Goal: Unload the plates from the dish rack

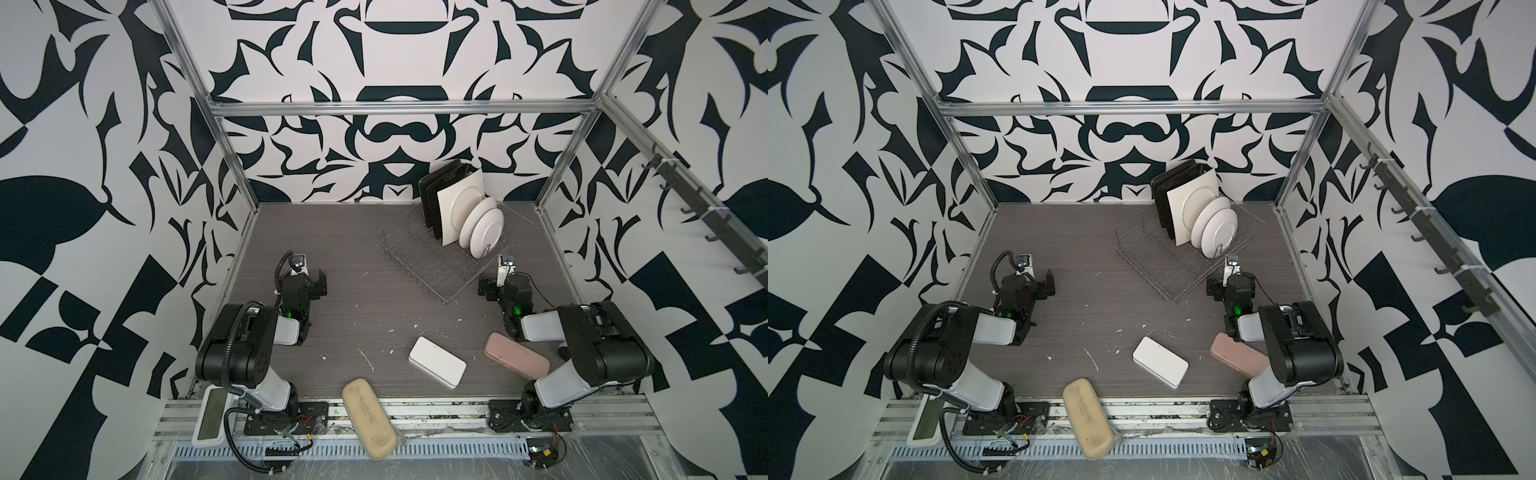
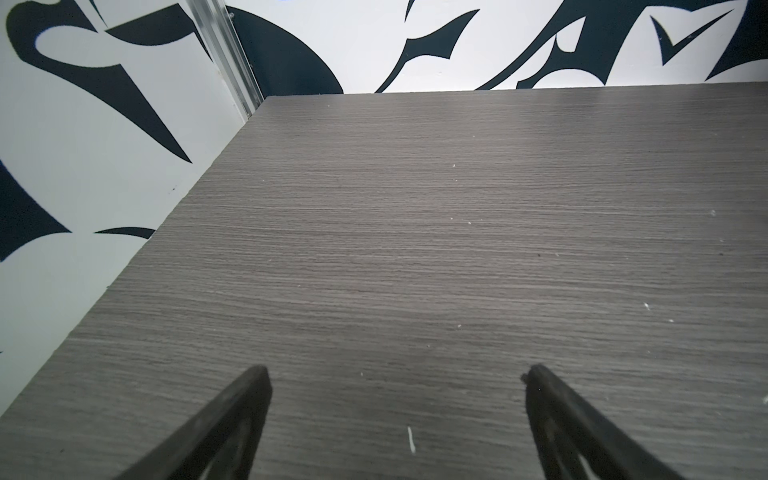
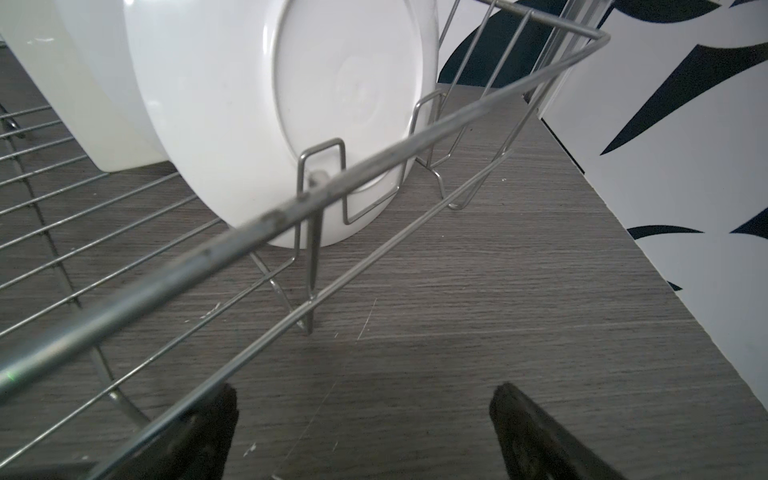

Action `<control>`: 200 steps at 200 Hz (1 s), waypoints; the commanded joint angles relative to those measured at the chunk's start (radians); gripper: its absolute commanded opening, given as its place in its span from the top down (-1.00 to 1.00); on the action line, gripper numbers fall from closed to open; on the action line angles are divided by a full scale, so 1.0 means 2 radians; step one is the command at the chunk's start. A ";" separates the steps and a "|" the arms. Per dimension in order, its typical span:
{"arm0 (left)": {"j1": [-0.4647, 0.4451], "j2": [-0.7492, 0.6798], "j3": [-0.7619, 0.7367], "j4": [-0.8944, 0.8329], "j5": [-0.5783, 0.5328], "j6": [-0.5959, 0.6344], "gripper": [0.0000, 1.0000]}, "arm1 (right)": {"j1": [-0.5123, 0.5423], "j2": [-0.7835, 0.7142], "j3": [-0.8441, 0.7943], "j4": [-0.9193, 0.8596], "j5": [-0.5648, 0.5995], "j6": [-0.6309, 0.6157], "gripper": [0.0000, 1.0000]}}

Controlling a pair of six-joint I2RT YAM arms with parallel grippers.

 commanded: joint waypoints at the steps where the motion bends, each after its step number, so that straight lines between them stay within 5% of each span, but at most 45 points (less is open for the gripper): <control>1: 0.001 -0.006 0.005 0.007 0.005 -0.001 -0.99 | 0.001 -0.003 0.001 0.020 -0.007 -0.006 -0.99; 200: 0.001 -0.006 0.006 0.002 0.011 0.002 -0.98 | 0.001 -0.004 0.001 0.021 -0.006 -0.006 -0.99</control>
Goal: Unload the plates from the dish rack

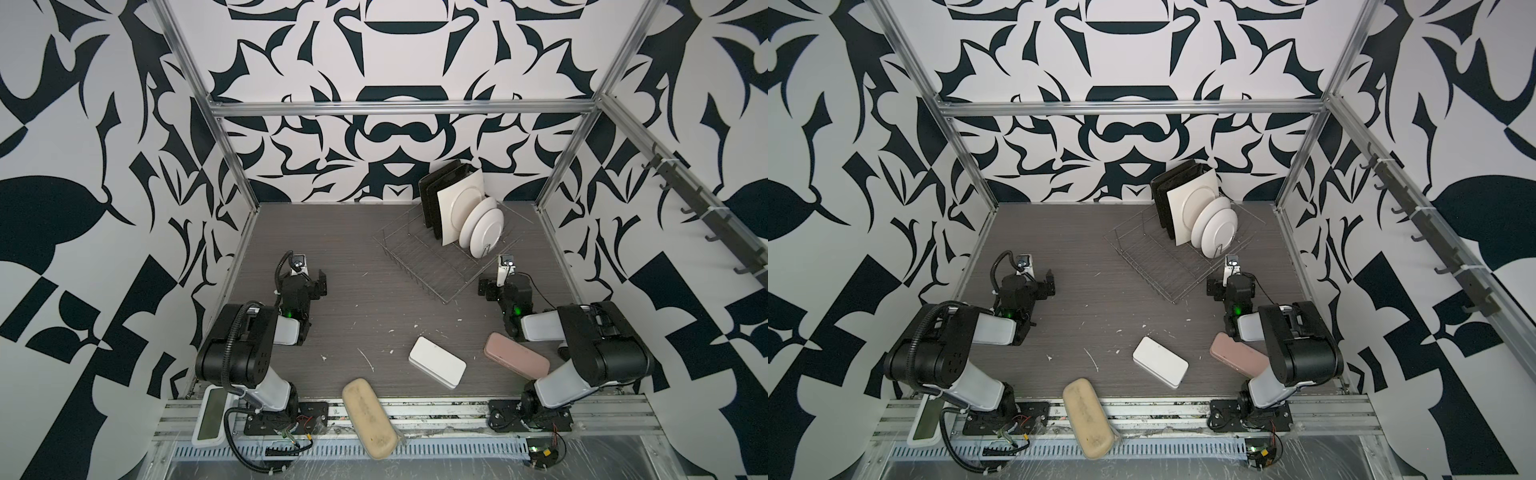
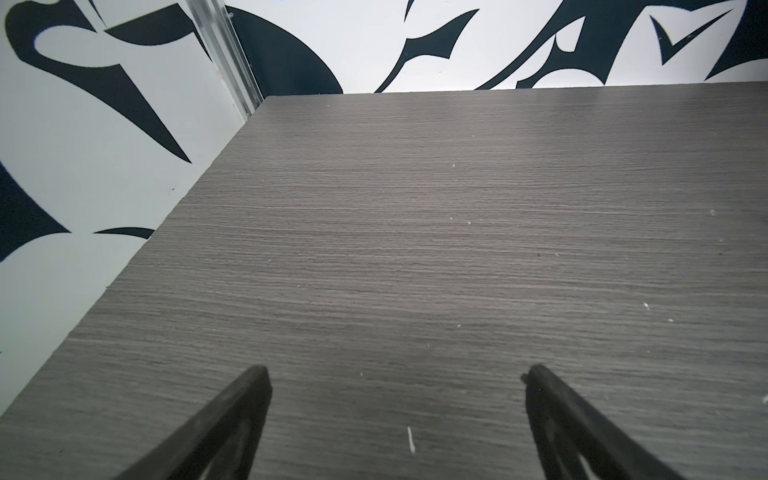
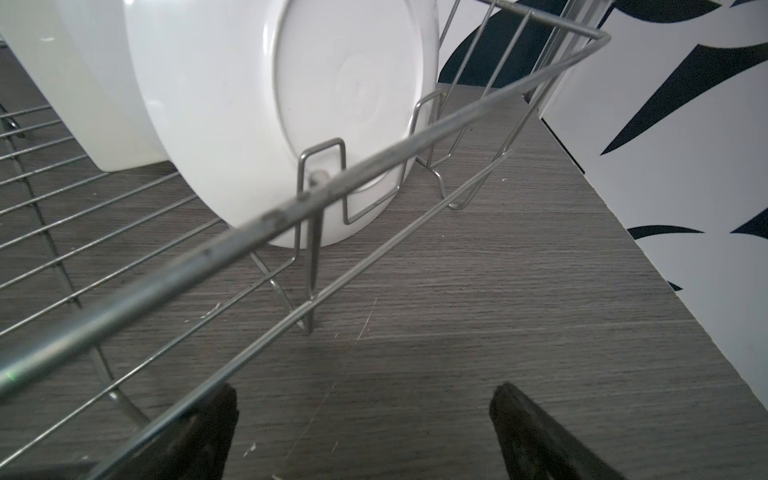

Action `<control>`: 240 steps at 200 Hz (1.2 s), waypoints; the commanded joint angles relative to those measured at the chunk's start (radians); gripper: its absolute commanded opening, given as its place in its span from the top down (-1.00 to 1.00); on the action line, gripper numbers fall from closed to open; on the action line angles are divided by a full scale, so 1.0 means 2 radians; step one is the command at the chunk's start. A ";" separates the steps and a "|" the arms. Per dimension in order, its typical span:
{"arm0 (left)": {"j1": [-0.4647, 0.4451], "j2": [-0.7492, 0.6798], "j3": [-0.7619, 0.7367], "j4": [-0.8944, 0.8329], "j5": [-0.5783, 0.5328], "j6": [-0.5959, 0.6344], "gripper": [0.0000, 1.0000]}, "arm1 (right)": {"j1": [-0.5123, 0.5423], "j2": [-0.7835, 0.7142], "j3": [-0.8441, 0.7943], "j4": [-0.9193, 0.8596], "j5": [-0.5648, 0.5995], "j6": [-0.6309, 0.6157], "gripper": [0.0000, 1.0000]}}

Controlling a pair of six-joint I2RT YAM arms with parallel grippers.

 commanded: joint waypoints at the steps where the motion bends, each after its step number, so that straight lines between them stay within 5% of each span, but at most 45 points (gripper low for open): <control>1: 0.001 -0.006 0.006 0.002 0.009 0.003 -0.98 | 0.001 -0.003 0.001 0.021 -0.006 -0.005 -0.99; 73: 0.002 -0.029 0.004 -0.012 -0.005 -0.001 -0.99 | 0.001 -0.049 -0.017 0.017 -0.009 -0.001 -0.99; 118: -0.006 -0.039 -0.008 0.010 -0.023 0.007 -0.98 | 0.001 -0.151 0.001 -0.131 -0.003 0.000 -0.99; 185: -0.033 -0.213 0.086 -0.281 -0.033 0.015 -0.98 | 0.001 -0.258 0.044 -0.301 0.062 0.051 -0.99; 240: -0.035 -0.311 0.135 -0.471 0.026 -0.086 -0.99 | 0.002 -0.342 0.102 -0.459 0.134 0.103 -0.99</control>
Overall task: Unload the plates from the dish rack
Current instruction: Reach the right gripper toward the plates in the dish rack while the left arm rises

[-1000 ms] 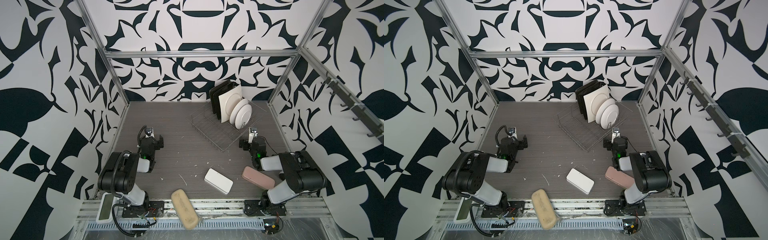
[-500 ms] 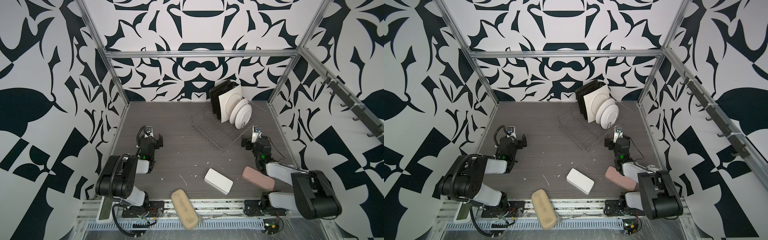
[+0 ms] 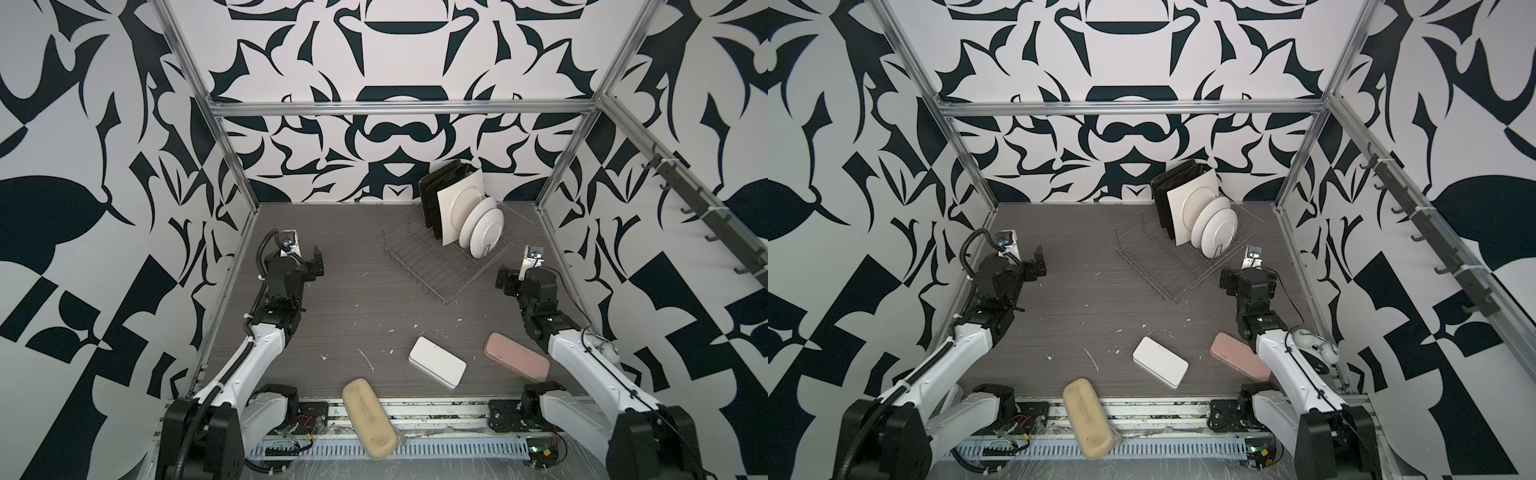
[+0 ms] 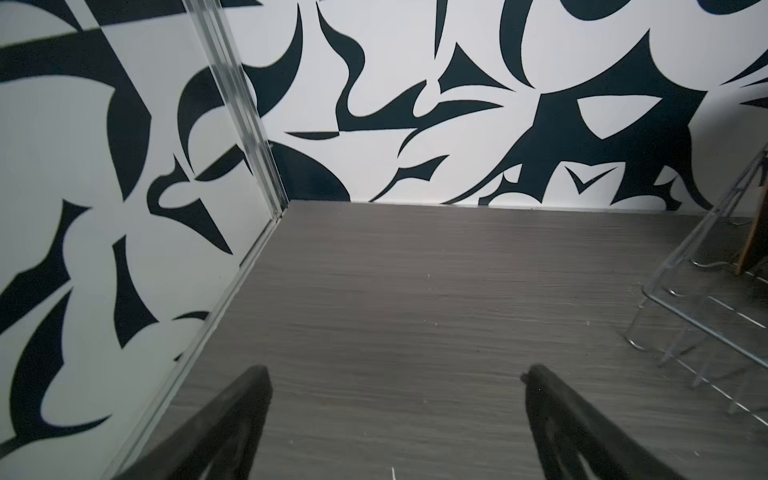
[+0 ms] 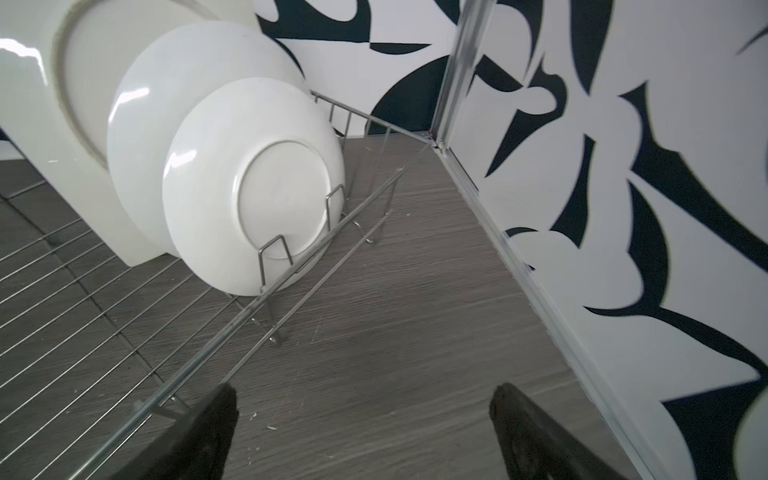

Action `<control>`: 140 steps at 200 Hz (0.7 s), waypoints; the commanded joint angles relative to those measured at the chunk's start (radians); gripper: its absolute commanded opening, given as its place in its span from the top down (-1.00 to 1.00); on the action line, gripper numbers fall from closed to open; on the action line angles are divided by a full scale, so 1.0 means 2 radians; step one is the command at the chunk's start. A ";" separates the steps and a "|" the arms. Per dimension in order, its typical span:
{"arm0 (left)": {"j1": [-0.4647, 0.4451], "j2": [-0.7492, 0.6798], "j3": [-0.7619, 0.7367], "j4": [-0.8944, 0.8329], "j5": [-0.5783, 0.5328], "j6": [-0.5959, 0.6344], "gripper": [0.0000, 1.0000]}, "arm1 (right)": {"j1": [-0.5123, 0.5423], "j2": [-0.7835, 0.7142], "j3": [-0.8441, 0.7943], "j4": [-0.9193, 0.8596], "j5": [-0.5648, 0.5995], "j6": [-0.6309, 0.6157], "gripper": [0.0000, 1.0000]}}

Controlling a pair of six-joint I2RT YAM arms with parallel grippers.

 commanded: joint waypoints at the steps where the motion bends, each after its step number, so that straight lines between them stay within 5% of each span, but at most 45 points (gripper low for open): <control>1: -0.002 -0.030 0.021 -0.125 0.040 -0.062 -0.99 | 0.002 -0.037 0.031 -0.088 0.049 0.041 -0.99; 79: -0.004 -0.136 0.016 -0.221 0.143 -0.172 -0.99 | 0.016 -0.079 0.102 -0.272 0.033 0.155 -0.99; 140: -0.004 -0.230 -0.010 -0.289 0.158 -0.199 -0.99 | 0.116 -0.041 0.178 -0.415 0.160 0.297 -0.99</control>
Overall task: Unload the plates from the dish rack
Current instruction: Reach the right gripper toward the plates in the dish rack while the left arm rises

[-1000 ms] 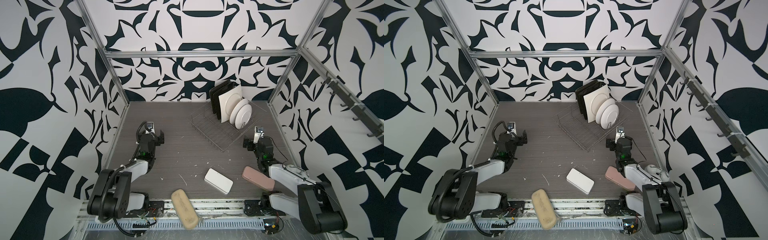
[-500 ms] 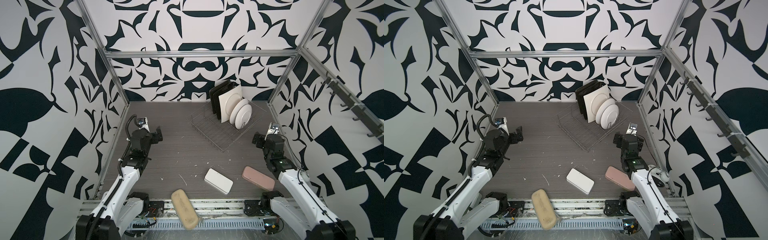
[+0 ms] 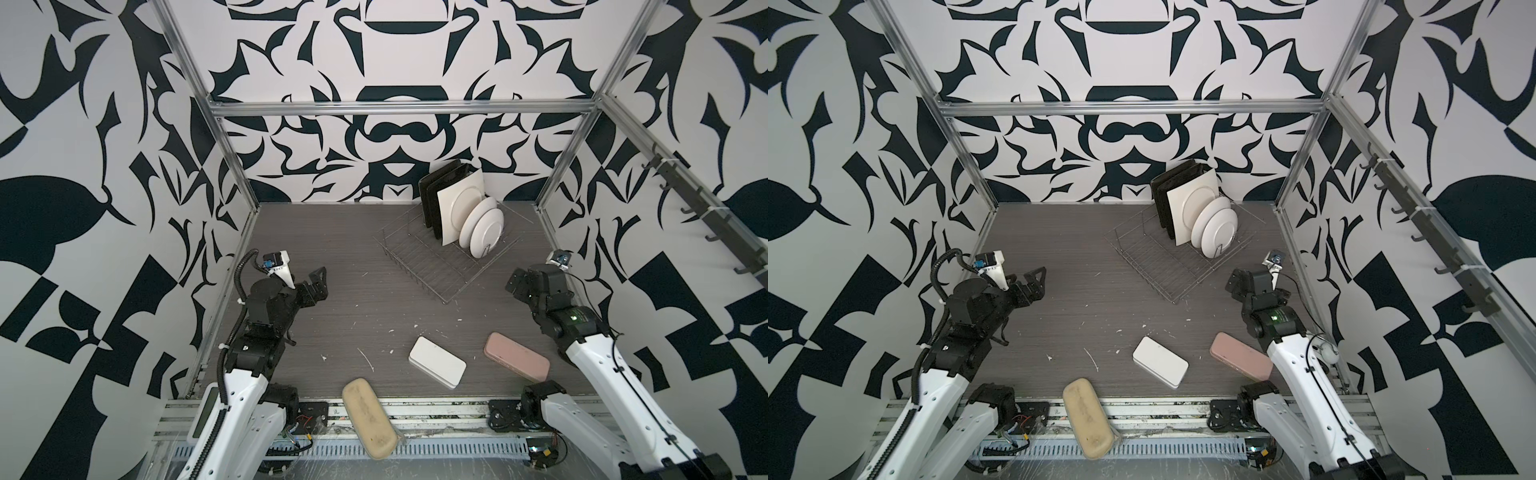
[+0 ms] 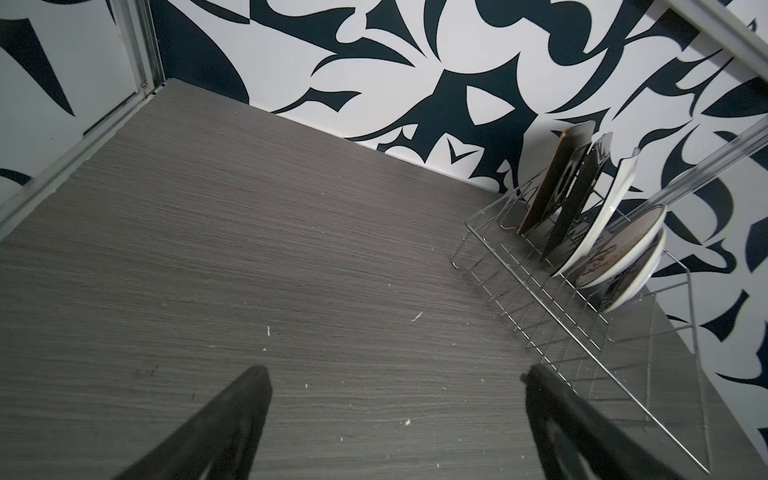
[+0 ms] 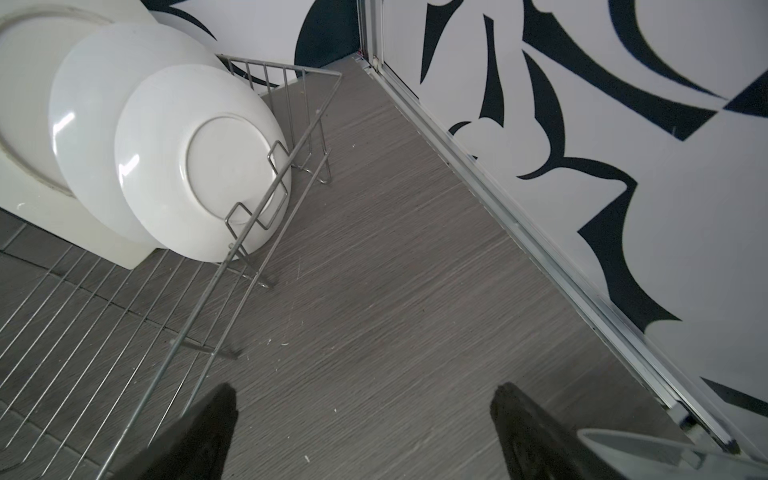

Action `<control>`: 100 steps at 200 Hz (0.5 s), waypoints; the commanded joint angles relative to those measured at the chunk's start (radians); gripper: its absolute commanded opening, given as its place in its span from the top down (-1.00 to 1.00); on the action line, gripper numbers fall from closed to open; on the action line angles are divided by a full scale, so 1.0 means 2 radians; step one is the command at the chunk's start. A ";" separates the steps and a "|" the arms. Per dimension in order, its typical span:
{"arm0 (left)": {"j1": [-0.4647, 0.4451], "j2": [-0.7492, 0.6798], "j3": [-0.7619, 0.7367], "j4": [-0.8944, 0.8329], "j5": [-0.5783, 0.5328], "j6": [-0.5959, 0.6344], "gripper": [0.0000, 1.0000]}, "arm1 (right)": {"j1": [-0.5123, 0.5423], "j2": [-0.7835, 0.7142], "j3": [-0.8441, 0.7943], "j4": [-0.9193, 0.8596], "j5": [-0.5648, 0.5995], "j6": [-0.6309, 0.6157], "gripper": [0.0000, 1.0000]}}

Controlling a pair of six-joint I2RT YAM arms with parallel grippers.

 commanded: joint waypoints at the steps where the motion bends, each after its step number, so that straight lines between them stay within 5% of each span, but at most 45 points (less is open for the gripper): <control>1: -0.002 -0.026 -0.013 -0.044 0.014 -0.020 -0.99 | 0.054 0.008 0.041 -0.068 0.082 0.072 -0.99; 41: -0.001 -0.051 -0.009 -0.080 0.033 -0.039 -0.99 | 0.154 0.081 0.110 -0.131 0.189 0.160 -0.99; 100: -0.001 -0.015 -0.009 -0.070 0.044 -0.074 -0.99 | 0.193 0.263 0.244 -0.169 0.255 0.239 -0.99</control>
